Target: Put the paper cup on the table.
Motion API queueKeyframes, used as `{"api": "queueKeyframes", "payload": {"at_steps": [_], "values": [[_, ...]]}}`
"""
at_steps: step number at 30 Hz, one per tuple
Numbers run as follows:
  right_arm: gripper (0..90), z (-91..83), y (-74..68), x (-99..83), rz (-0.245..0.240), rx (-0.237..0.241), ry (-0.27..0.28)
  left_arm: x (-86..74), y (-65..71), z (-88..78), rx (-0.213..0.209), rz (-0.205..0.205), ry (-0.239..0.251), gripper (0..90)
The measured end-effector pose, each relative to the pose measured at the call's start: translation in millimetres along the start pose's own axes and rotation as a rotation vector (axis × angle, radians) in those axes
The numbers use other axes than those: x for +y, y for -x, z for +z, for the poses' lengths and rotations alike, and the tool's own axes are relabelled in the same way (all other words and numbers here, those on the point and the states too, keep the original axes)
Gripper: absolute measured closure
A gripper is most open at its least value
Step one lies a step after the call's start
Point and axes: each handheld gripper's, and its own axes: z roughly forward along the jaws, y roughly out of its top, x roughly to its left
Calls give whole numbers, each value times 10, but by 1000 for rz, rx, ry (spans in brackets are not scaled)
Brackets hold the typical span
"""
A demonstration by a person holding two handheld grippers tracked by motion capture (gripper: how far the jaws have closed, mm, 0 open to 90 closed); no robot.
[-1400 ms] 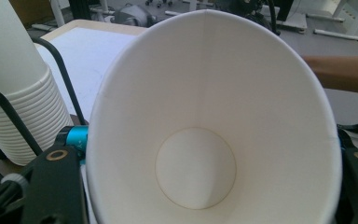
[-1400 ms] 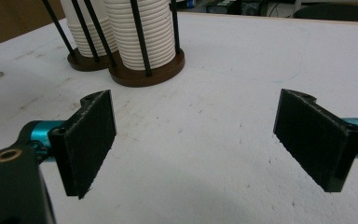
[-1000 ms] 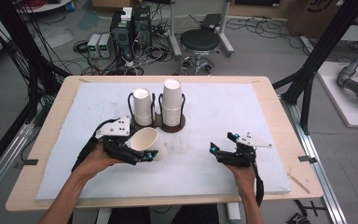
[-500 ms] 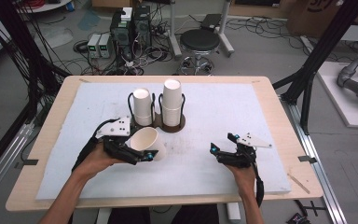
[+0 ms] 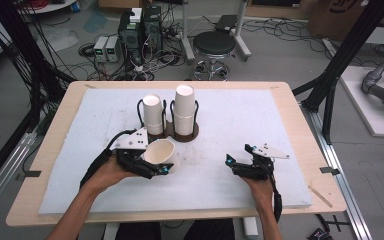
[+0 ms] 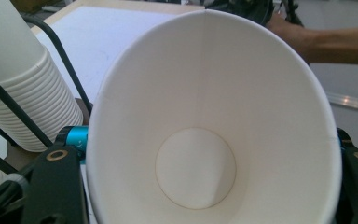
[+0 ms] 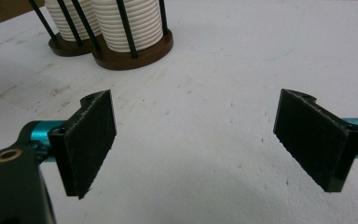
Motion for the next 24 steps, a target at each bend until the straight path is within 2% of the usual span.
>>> {"api": "queueKeyframes", "payload": {"at_steps": [2,9,15,24], "values": [[135,-1,-8,0,3,2,-6,7,4,41,9,13,-26,296],[135,1,2,-2,9,9,-11,-23,1,197,33,14,-116,296],[135,11,-4,-1,2,10,-17,-66,15,314,31,10,-149,297],[135,29,-7,5,-2,0,-36,-145,-22,445,54,-5,-188,297]]}}
